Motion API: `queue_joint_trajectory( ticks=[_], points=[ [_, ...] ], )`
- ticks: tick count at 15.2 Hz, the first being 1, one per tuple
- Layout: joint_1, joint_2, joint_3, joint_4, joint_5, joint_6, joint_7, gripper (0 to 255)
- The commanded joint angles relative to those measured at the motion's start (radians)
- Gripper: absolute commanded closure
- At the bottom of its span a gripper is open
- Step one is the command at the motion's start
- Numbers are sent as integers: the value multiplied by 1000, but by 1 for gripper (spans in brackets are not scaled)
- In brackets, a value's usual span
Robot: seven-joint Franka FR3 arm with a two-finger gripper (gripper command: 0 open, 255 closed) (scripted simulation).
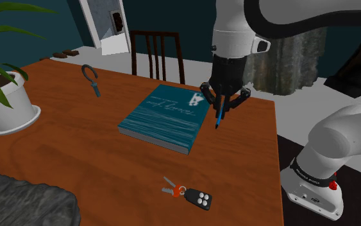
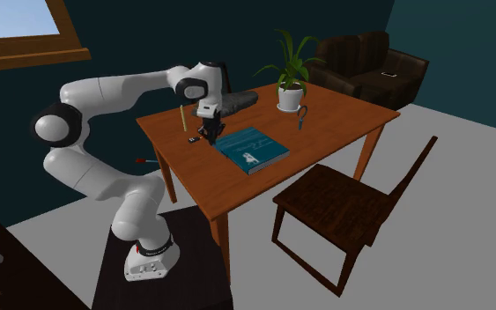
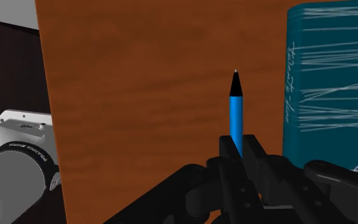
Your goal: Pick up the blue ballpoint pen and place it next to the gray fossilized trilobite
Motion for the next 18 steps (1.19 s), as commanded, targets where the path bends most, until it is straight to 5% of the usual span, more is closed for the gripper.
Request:
queue_joint_trajectory(
  ticks=[1,15,18],
  points=[
    [-5,9,-5,29,-8,-19,6,255],
    [-28,62,-51,224,-55,-165,43,255],
    [-48,116,37,293,-34,-143,119,255]
  ],
)
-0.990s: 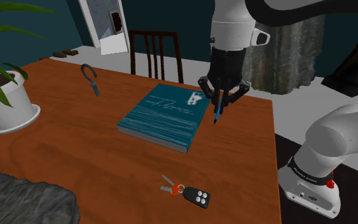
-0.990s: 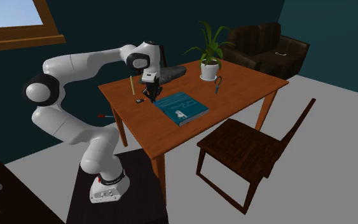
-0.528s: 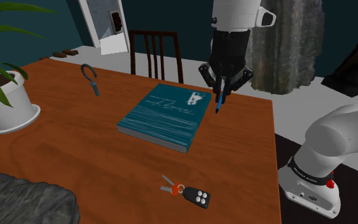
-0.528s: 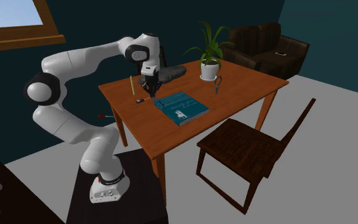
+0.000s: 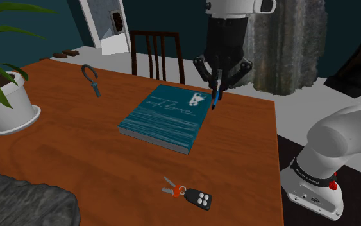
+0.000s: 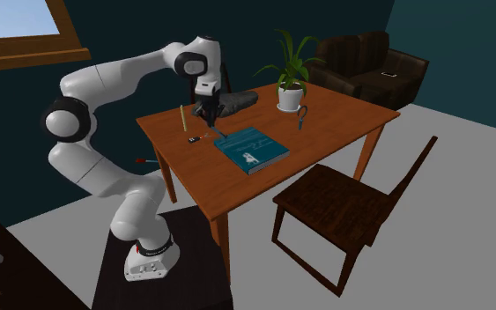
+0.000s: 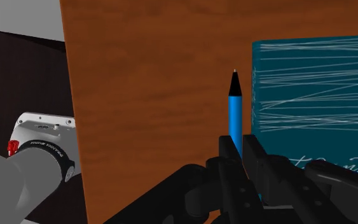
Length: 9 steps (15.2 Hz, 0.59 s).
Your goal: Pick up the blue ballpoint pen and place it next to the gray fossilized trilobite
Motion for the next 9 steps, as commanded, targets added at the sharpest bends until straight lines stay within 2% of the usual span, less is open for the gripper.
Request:
queue_joint_trajectory(
  ticks=[1,6,9],
  points=[
    [-15,38,63,51,13,13,56,255],
    [-87,156,250,194,10,54,195,255],
    [-167,243,405,294,-19,80,289,255]
  ],
)
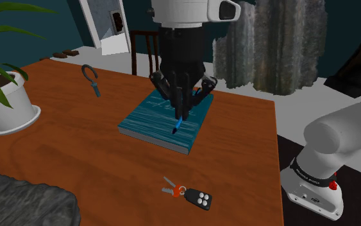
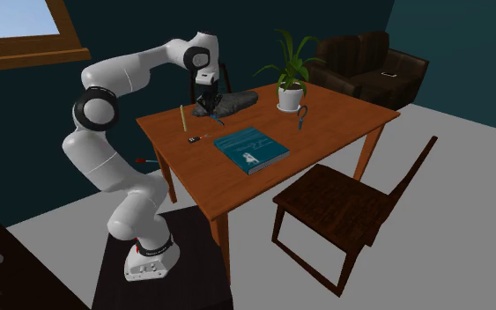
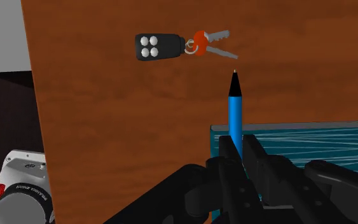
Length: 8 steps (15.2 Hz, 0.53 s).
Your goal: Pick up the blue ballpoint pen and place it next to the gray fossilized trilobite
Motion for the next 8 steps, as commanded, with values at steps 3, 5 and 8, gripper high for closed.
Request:
queue_joint_trajectory(
  ticks=[3,5,8],
  points=[
    [-184,133,299,152,-68,36,139,255],
    [-378,160,528,243,-86,34,190,255],
    [-656,53,747,412,14,-27,194,255]
  ],
)
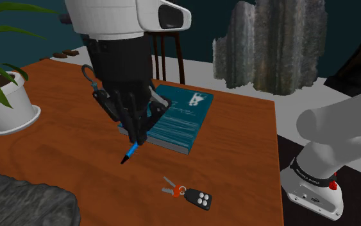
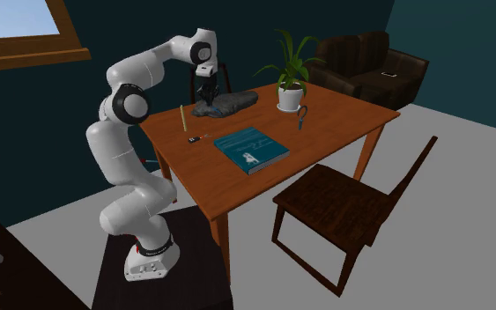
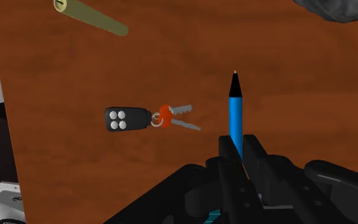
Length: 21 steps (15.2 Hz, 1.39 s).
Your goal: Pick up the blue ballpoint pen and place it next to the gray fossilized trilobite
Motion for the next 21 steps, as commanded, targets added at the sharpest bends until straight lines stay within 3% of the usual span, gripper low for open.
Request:
queue_joint_trajectory(
  ticks=[1,4,12,21],
  points=[
    [-184,-85,132,132,80,-49,5,255],
    [-403,-220,254,378,198,-140,42,255],
    [-283,-198,213,181,170,-8,7,255],
    [-203,-196,195,20,168,117,-25,255]
  ],
)
